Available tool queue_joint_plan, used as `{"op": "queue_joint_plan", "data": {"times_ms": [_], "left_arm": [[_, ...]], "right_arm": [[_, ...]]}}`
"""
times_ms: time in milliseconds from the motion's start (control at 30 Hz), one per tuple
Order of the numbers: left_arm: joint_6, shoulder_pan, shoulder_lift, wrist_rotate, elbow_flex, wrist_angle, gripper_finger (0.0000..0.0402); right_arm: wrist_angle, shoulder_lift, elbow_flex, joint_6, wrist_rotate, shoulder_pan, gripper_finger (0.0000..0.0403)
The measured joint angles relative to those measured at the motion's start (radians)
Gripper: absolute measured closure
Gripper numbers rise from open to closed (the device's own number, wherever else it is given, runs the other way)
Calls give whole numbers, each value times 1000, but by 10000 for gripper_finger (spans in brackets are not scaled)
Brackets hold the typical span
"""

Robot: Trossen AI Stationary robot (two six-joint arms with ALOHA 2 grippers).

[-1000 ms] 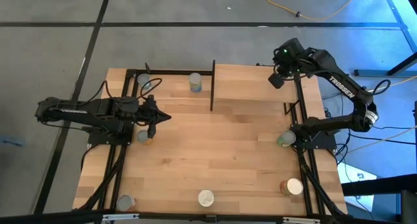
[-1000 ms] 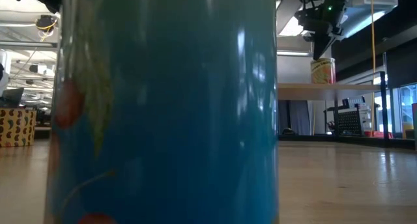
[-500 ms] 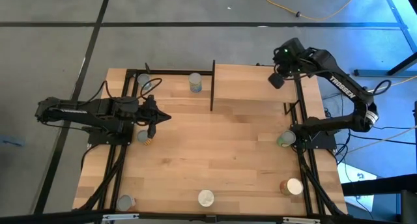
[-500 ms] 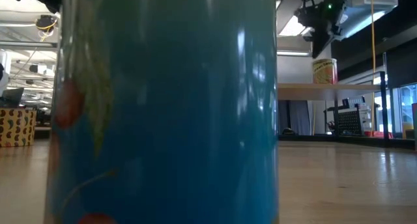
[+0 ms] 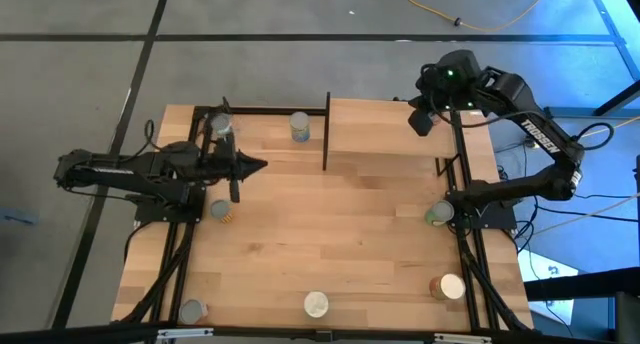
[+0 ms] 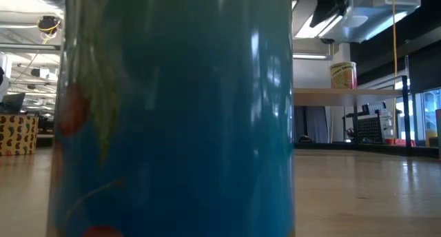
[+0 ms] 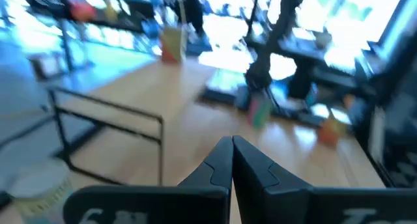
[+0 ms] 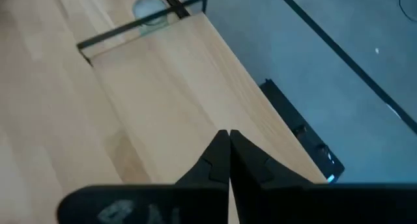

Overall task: Pick and place cans onto a shelf
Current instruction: Put the top blue canned good on the shelf

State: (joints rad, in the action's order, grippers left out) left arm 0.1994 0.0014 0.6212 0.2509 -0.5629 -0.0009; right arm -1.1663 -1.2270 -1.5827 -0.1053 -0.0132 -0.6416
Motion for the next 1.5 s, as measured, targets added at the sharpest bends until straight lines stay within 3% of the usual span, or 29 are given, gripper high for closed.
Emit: {"op": "queue_joint_plan", "data": {"times_ms": [200, 500, 767, 900, 1033, 1133, 1300, 1500], "left_arm": [[25, 3, 26, 75, -89, -130, 401], [126, 101, 269, 102, -460, -665, 401], [153, 213, 448, 59, -595, -761, 380], [-34, 261, 513, 61, -604, -764, 368], [-474, 283, 551, -39, -604, -747, 374], [-689, 286, 574, -95, -604, -746, 383], [-835, 289, 610, -34, -604, -720, 397], [-765, 278, 619, 120, -604, -626, 398]], "right_arm": [[-53, 0, -99, 51, 0, 63, 399], [-74, 0, -159, 45, -3, 99, 398], [-74, 0, -159, 17, -30, 98, 398], [-74, 0, -159, 15, -30, 98, 398], [-74, 0, -159, 10, -38, 98, 398], [-74, 0, -159, 7, -38, 98, 398], [-74, 0, -159, -4, -39, 98, 398], [-74, 0, -159, -4, -39, 98, 398]]}}
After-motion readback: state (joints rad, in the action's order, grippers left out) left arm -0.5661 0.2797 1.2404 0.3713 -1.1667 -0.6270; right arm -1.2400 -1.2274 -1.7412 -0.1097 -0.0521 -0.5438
